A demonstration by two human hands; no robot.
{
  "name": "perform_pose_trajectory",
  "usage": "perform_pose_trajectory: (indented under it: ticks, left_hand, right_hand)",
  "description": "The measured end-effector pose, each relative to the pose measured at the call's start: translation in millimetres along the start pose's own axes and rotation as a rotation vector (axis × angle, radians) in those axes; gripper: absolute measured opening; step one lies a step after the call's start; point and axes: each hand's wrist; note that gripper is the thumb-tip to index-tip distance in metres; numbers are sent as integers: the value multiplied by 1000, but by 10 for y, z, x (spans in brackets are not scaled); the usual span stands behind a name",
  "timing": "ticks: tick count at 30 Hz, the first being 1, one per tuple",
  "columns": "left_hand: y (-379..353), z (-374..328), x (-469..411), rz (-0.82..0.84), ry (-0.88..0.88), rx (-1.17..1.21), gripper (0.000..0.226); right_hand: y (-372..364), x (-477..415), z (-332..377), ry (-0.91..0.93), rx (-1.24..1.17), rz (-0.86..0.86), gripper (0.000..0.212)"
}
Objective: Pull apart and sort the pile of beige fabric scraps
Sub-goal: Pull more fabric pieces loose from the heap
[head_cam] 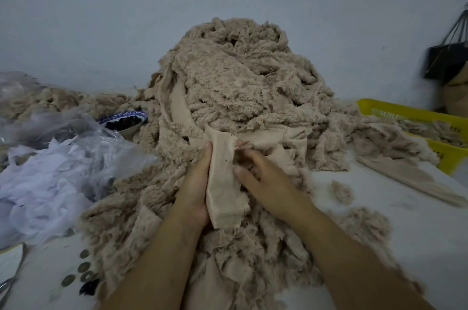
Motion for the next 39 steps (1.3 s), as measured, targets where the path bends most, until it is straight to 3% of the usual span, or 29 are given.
perform_pose_trajectory:
  ticks: [1,6,11,13,16,19,21,24,28,30,34,36,39]
  left_hand:
    - [-2,0,5,14,1,-1,54]
    - [-34,-32,78,57,-19,74,46]
    - [37,-87,146,98,-129,188,56]
    - [74,-133,148,52,-191,247,48]
    - [60,-134,132,28,-169,257,55]
    - [-10,-120,140,78,-152,284,51]
    - [-47,-116,169,105,-124,273,49]
    - [-109,-78,200,180,-36,250,39]
    - [-122,-57,205,269,-8,77,44]
    - [-72,-90,207,225,-30,131,44]
    - [-3,-117,136,64,-15,115,62]
    - [-55,-92,82,-56,2,46,58]
    - [-145,-27,31,-222,-40,-73,47]
  right_hand:
    - [-17,-15,-27,-17,80,32,11]
    - [106,-76,-148,-196,253,-155,26]
    - [159,-131,-237,-381,177,-234,36]
    - [222,-130,-246,-418,84,-297,38]
    - [229,-55,-164,-294,-137,-308,16]
    - [117,28,16,-52,-246,-335,51]
    - [45,10,80,28,-101,-305,62]
    - [-69,-19,86,111,142,-201,62]
    - [-42,-89,-50,-11,250,-245,35]
    - [50,-106,-145,-120,301,-305,27]
    - [129,-78,-191,-204,-61,-511,24]
    - [132,-65,-151,-174,-183,-572,28]
    - [121,-37,-67,-92,-183,-574,37]
Point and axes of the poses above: each hand's wrist, its own x-axis away from the middle knuckle, its own y-axis out of the back of the hand, z = x × y, and after that the axes turned 7 degrees about -y, right-handed
